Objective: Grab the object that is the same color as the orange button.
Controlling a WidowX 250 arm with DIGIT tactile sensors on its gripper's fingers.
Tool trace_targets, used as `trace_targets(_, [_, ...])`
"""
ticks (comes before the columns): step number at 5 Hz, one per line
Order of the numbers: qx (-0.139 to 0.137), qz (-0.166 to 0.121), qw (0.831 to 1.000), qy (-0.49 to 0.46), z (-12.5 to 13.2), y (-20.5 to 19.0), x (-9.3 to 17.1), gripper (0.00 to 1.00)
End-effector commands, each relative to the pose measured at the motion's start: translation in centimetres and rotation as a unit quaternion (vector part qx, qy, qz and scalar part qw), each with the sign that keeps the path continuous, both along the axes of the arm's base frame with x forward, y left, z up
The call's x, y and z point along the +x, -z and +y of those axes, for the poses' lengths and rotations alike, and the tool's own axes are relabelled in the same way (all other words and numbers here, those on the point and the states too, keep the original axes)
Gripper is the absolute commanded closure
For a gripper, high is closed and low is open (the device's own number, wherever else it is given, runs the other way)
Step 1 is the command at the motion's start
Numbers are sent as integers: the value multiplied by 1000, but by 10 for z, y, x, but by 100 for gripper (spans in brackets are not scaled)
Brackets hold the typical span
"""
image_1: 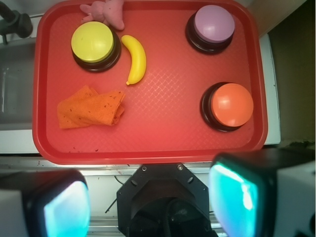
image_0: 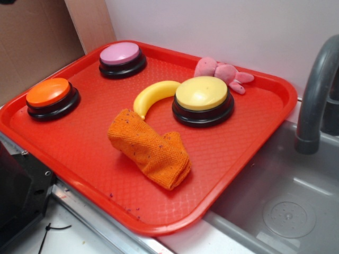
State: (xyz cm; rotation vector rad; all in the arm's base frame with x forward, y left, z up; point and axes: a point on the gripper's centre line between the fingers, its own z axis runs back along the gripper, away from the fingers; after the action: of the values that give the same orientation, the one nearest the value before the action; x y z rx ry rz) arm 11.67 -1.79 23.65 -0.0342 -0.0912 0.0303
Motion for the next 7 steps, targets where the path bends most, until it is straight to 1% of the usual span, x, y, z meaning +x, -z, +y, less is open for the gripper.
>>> trace_targets(1, [0,0,1000,0,0,0,0,0])
trace_targets(2, [29,-20,995,93,-8,5,7,0])
trace_targets(3, [31,-14,981,190,-21,12,14,0])
trace_targets(4, [35,-39,953,297,-35,15,18,0])
trace_targets(5, [15,-73,910,407,-43,25,26,0])
trace_targets(6, [-18,-116,849,514,-51,45,35,0])
trace_targets(7, [-25,-127,777,616,-66,64,42,0])
